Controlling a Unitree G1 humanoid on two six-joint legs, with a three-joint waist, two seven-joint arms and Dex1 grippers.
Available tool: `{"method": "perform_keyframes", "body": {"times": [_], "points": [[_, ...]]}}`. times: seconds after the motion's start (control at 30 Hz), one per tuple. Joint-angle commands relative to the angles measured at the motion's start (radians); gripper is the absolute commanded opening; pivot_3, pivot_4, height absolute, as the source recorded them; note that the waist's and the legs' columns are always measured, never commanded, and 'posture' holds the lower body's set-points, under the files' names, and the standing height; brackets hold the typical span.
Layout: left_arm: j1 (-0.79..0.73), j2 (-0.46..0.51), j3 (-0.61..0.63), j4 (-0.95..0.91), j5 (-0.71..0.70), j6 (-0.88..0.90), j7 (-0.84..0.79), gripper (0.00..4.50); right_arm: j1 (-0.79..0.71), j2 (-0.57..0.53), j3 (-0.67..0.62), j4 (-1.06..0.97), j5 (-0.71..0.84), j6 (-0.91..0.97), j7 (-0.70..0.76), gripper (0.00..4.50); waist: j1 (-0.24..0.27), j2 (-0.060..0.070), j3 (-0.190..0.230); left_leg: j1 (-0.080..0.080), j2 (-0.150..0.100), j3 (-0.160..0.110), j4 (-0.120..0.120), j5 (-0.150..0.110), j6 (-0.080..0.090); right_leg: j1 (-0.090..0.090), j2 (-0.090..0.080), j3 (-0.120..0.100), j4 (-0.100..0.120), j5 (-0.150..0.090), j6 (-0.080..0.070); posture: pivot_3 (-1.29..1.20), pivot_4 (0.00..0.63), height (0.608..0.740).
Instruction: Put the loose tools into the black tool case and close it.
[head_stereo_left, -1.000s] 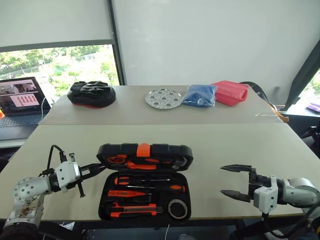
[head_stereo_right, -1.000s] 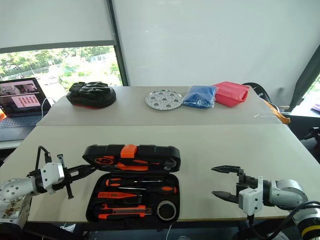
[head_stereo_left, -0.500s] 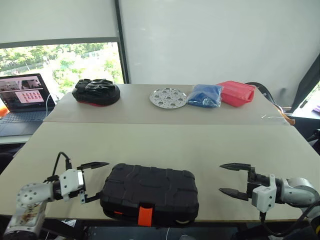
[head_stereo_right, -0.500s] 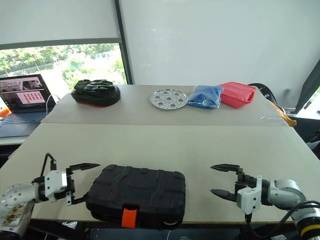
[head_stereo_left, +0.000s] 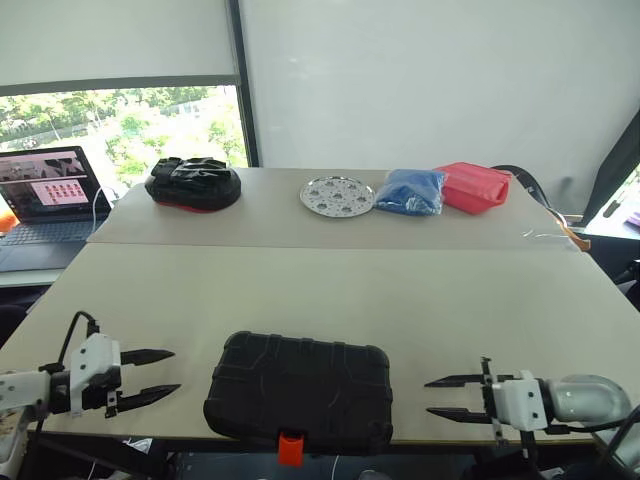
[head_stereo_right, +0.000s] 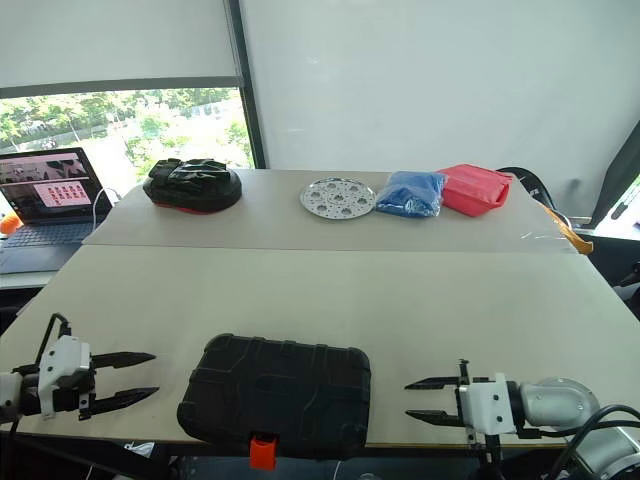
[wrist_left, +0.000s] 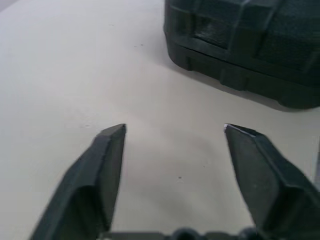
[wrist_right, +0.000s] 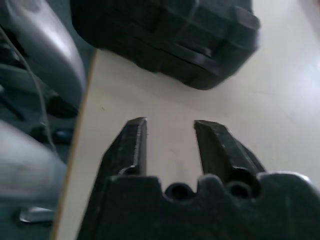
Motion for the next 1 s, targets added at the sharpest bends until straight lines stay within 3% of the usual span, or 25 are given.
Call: {"method": "perform_keyframes", "body": {"times": [0.03, 0.07, 0.17, 0.2, 0.6, 0.73, 1.0], "points": [[0.009, -0.019, -0.044, -0.083, 0.023, -0.003, -0.005, 1.63, -0.009, 0.031, -0.009, -0.115, -0.022, 0.167, -0.009, 0.39, 0.0, 0.0, 0.0, -0.001, 0.0, 0.0, 0.0, 0.0, 0.0, -0.001, 0.0, 0.0, 0.0, 0.0, 0.0, 0.0, 0.15, 0.74], [0.011, -0.021, -0.059, -0.097, 0.035, 0.001, -0.002, 1.19, -0.019, 0.049, -0.005, -0.128, -0.041, 0.195, -0.01, 0.01, 0.0, 0.0, 0.0, -0.003, 0.0, 0.0, 0.0, 0.0, 0.0, -0.003, 0.0, 0.0, 0.0, 0.0, 0.0, 0.0, 0.15, 0.74], [0.006, -0.035, -0.086, -0.136, 0.043, 0.038, 0.02, 0.16, -0.05, 0.099, -0.001, -0.156, -0.087, 0.275, -0.016, 0.0, 0.0, -0.001, -0.001, -0.008, -0.001, 0.001, 0.0, 0.0, 0.0, -0.01, 0.002, 0.0, 0.0, 0.001, 0.0, 0.0, 0.15, 0.74], [0.006, -0.038, -0.097, -0.154, 0.043, 0.056, 0.023, 0.04, -0.063, 0.118, -0.002, -0.163, -0.097, 0.313, -0.02, 0.0, 0.0, -0.001, -0.001, -0.01, -0.001, 0.001, 0.0, 0.0, 0.0, -0.012, 0.002, 0.0, 0.001, 0.001, -0.001, 0.0, 0.15, 0.74], [-0.047, -0.138, -0.155, -0.379, -0.003, 0.361, 0.177, 0.04, -0.333, 0.306, -0.078, -0.031, -0.154, 0.644, -0.078, 0.0, 0.005, -0.001, 0.0, -0.014, -0.002, 0.0, 0.005, 0.0, 0.0, -0.013, 0.002, 0.0, 0.001, 0.003, 0.001, 0.0, 0.15, 0.74], [-0.051, -0.175, -0.171, -0.389, 0.037, 0.367, 0.213, 0.04, -0.443, 0.364, -0.085, 0.08, -0.226, 0.743, -0.145, 0.0, 0.003, -0.001, 0.0, -0.02, -0.002, -0.001, 0.007, 0.0, 0.0, -0.017, 0.003, -0.002, 0.001, 0.003, 0.001, 0.0, 0.15, 0.74], [0.0, -0.143, -0.109, -0.384, 0.023, 0.36, 0.203, 0.04, -0.489, 0.34, -0.155, 0.199, -0.324, 0.653, -0.219, 0.0, 0.005, -0.001, 0.0, -0.032, -0.002, -0.001, 0.007, 0.0, 0.0, -0.031, 0.002, -0.002, 0.002, 0.007, 0.0, 0.0, 0.15, 0.74]]}}
